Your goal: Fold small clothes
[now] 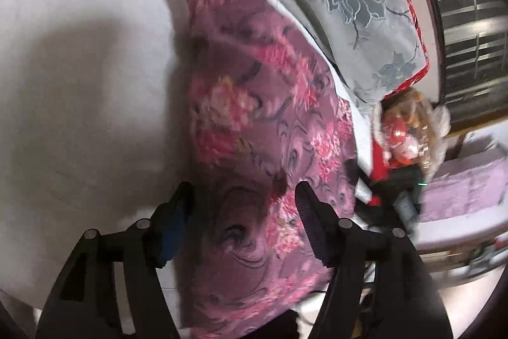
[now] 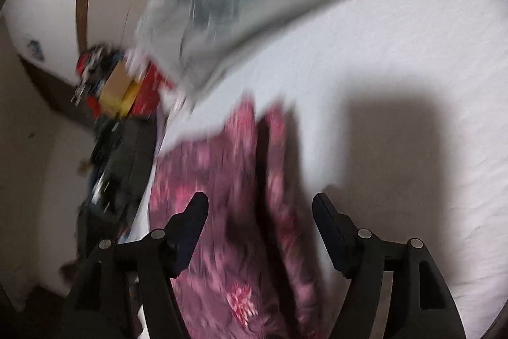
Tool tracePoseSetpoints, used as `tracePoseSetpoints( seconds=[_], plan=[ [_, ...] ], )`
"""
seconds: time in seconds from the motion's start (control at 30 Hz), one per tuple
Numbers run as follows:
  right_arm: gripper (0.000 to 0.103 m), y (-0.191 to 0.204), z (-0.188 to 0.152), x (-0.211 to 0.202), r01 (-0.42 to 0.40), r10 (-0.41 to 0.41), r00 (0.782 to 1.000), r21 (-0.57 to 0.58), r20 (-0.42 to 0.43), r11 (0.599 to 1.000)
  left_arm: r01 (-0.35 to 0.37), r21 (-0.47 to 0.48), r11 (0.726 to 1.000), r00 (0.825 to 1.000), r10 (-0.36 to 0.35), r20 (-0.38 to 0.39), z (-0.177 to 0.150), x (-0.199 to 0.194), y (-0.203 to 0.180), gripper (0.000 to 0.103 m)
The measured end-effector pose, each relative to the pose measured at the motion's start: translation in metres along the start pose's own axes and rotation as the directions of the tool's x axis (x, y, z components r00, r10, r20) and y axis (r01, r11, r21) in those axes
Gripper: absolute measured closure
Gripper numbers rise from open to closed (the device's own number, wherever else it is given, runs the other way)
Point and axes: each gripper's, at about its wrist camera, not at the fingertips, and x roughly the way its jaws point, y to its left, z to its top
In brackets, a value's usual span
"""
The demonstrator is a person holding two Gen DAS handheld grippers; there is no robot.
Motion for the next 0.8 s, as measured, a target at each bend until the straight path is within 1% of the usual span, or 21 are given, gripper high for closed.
tracePoseSetpoints(
  seconds=[0.03, 0.07, 0.1, 0.13, 0.17, 0.2, 0.27, 0.33, 0.37, 0.4, 0.43, 0.47, 0.5, 0.53, 0.57, 0.6, 0.63, 0.67, 0.7, 0.73, 0.8],
  plan=[
    [0.032, 0.008, 0.001, 0.002, 0.017, -0.015, 1.000, -0.047, 0.026, 0.999, 0.012, -0.007, 1.000, 1.000, -0.012, -0.016, -0.001, 0.005, -0.001, 0.040],
    [0.036, 0.015, 0.003, 0.006, 0.011, -0.009, 1.000, -0.074, 0.024, 0.997, 0.010, -0.001, 1.000, 1.000, -0.010, -0.015, -0.003, 0.006, -0.004, 0.042],
    [0.068, 0.018, 0.005, 0.010, -0.001, 0.001, 1.000, -0.060, 0.003, 0.998, -0.009, 0.025, 1.000, 1.000, 0.009, -0.006, -0.005, 0.005, -0.010, 0.051],
    [0.076, 0.023, 0.006, 0.008, 0.006, -0.005, 1.000, -0.049, 0.019, 0.999, -0.038, 0.066, 0.997, 0.999, 0.038, 0.001, -0.006, 0.002, -0.017, 0.060],
    [0.079, 0.030, 0.005, 0.001, 0.001, 0.001, 0.999, -0.057, 0.046, 0.998, -0.044, 0.089, 0.995, 0.999, 0.044, 0.008, -0.007, -0.003, -0.022, 0.064],
    [0.079, 0.037, 0.003, -0.008, -0.020, 0.024, 0.997, -0.063, 0.069, 0.998, -0.031, 0.101, 0.994, 0.999, 0.030, 0.013, -0.009, -0.009, -0.026, 0.070],
    [0.080, 0.044, -0.005, -0.027, -0.081, 0.085, 0.990, -0.041, 0.112, 0.996, 0.015, 0.100, 0.995, 1.000, -0.018, 0.025, -0.008, -0.022, -0.031, 0.070],
    [0.080, 0.045, -0.011, -0.035, -0.106, 0.102, 0.982, 0.013, 0.158, 0.994, 0.031, 0.086, 0.996, 0.998, -0.035, 0.044, -0.001, -0.028, -0.033, 0.070],
    [0.080, 0.039, -0.014, -0.035, -0.082, 0.072, 0.983, 0.051, 0.170, 0.995, 0.043, 0.076, 0.996, 0.998, -0.046, 0.041, 0.003, -0.027, -0.031, 0.070],
    [0.080, 0.034, -0.017, -0.033, -0.040, 0.028, 0.985, 0.068, 0.172, 0.997, 0.018, 0.053, 0.998, 0.999, -0.020, 0.037, 0.009, -0.021, -0.028, 0.070],
    [0.080, 0.026, -0.019, -0.026, 0.071, -0.081, 0.984, 0.070, 0.158, 0.995, -0.031, 0.038, 0.999, 0.999, 0.030, 0.030, 0.013, -0.014, -0.025, 0.070],
    [0.077, 0.021, -0.019, -0.017, 0.170, -0.176, 0.975, 0.058, 0.136, 0.984, -0.071, 0.032, 0.997, 0.997, 0.071, 0.019, 0.015, -0.008, -0.021, 0.070],
    [0.070, 0.015, -0.020, -0.009, 0.226, -0.228, 0.967, 0.030, 0.116, 0.974, -0.105, 0.028, 0.994, 0.994, 0.105, -0.009, 0.017, -0.001, -0.018, 0.066],
    [0.069, 0.015, -0.020, -0.014, 0.215, -0.216, 0.967, 0.026, 0.136, 0.976, -0.093, 0.016, 0.996, 0.995, 0.094, -0.024, 0.014, -0.001, -0.014, 0.066],
    [0.063, 0.018, -0.021, -0.021, 0.224, -0.226, 0.962, 0.033, 0.154, 0.974, -0.081, 0.017, 0.997, 0.997, 0.081, -0.014, 0.010, -0.008, -0.014, 0.067],
    [0.060, 0.024, -0.020, -0.032, 0.263, -0.266, 0.944, 0.040, 0.194, 0.964, -0.085, 0.044, 0.995, 0.996, 0.085, 0.011, 0.005, -0.018, -0.017, 0.067],
    [0.059, 0.028, -0.020, -0.041, 0.289, -0.290, 0.928, 0.039, 0.234, 0.957, -0.102, 0.093, 0.990, 0.993, 0.096, 0.061, 0.000, -0.031, -0.024, 0.067],
    [0.059, 0.037, -0.020, -0.052, 0.310, -0.304, 0.903, 0.028, 0.303, 0.950, -0.115, 0.140, 0.984, 0.990, 0.102, 0.098, -0.002, -0.040, -0.033, 0.066],
    [0.059, 0.044, -0.020, -0.060, 0.302, -0.283, 0.893, 0.001, 0.350, 0.953, -0.128, 0.179, 0.976, 0.987, 0.107, 0.120, -0.002, -0.045, -0.043, 0.062],
    [0.059, 0.053, -0.018, -0.061, 0.284, -0.247, 0.894, -0.046, 0.374, 0.958, -0.147, 0.232, 0.962, 0.984, 0.117, 0.138, 0.000, -0.047, -0.057, 0.058],
    [0.062, 0.071, -0.010, -0.050, 0.295, -0.229, 0.903, -0.138, 0.363, 0.945, -0.204, 0.318, 0.926, 0.972, 0.153, 0.176, 0.007, -0.042, -0.083, 0.050]
  ],
)
